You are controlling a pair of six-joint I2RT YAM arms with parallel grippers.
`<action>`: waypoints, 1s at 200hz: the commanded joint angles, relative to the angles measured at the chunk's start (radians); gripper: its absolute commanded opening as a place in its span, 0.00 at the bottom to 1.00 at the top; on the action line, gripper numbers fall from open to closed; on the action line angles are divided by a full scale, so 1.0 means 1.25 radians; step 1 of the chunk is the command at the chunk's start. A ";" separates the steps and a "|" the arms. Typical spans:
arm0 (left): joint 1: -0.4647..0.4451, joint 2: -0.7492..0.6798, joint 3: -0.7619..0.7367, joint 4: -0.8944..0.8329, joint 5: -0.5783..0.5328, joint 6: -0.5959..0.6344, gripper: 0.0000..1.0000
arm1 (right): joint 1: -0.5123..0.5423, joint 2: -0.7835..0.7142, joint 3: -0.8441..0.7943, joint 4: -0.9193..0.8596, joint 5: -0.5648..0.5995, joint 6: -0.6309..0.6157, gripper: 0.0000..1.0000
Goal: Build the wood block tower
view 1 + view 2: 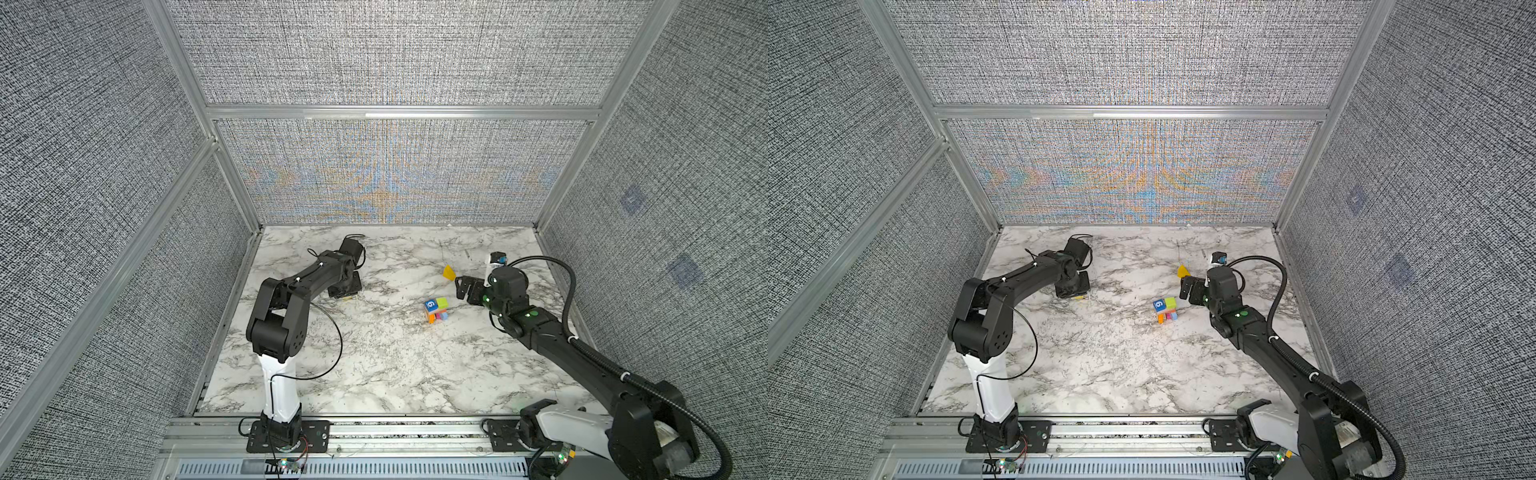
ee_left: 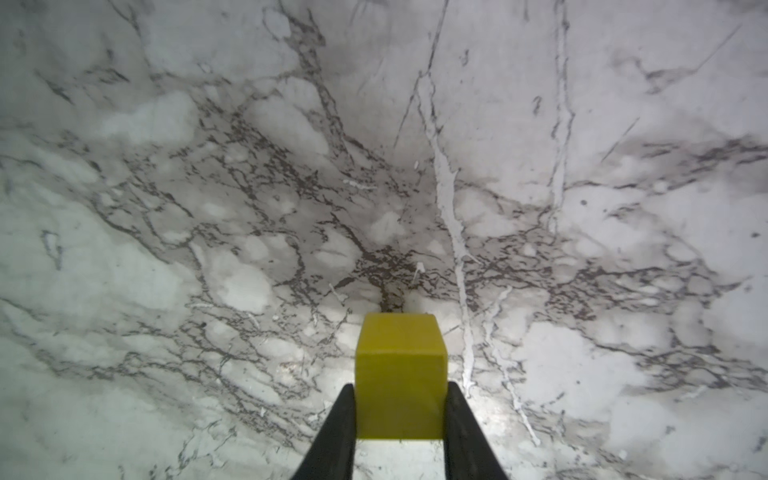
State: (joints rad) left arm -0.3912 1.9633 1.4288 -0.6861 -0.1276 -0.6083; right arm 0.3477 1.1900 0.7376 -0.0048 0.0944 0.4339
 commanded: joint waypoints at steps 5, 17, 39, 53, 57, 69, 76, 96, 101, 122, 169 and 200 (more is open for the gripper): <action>0.000 -0.027 0.006 -0.039 0.034 0.026 0.28 | -0.007 0.002 0.001 0.010 -0.029 0.016 0.99; -0.002 -0.039 0.009 -0.048 0.056 0.042 0.28 | -0.012 0.005 0.002 0.010 -0.042 0.021 0.99; -0.008 -0.064 0.014 -0.064 0.086 0.063 0.27 | -0.023 0.008 0.003 0.011 -0.064 0.032 0.99; -0.018 -0.084 0.015 -0.073 0.095 0.078 0.27 | -0.032 0.010 0.000 0.012 -0.079 0.039 0.99; -0.022 -0.090 0.016 -0.076 0.097 0.082 0.27 | -0.036 0.010 -0.002 0.013 -0.085 0.041 0.99; -0.033 -0.104 0.021 -0.084 0.102 0.094 0.27 | -0.043 0.010 -0.002 0.014 -0.097 0.046 0.99; -0.042 -0.112 0.025 -0.087 0.105 0.102 0.27 | -0.046 0.011 -0.003 0.015 -0.103 0.049 0.99; -0.073 -0.132 0.047 -0.102 0.104 0.112 0.27 | -0.059 0.013 -0.007 0.017 -0.124 0.059 0.99; -0.082 -0.134 0.055 -0.109 0.102 0.113 0.27 | -0.062 0.013 -0.007 0.017 -0.128 0.061 0.99; -0.121 -0.135 0.100 -0.142 0.084 0.112 0.27 | -0.072 0.018 -0.007 0.017 -0.141 0.068 0.99; -0.213 -0.126 0.172 -0.158 0.085 0.105 0.27 | -0.086 0.033 0.003 -0.001 -0.152 0.077 0.99; -0.261 -0.102 0.217 -0.163 0.093 0.106 0.27 | -0.093 0.033 -0.002 -0.002 -0.152 0.082 0.99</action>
State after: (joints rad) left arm -0.6876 1.8172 1.6657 -0.8738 -0.0219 -0.4805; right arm 0.2356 1.2301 0.7334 -0.0124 -0.0898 0.5270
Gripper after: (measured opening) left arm 0.310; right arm 0.989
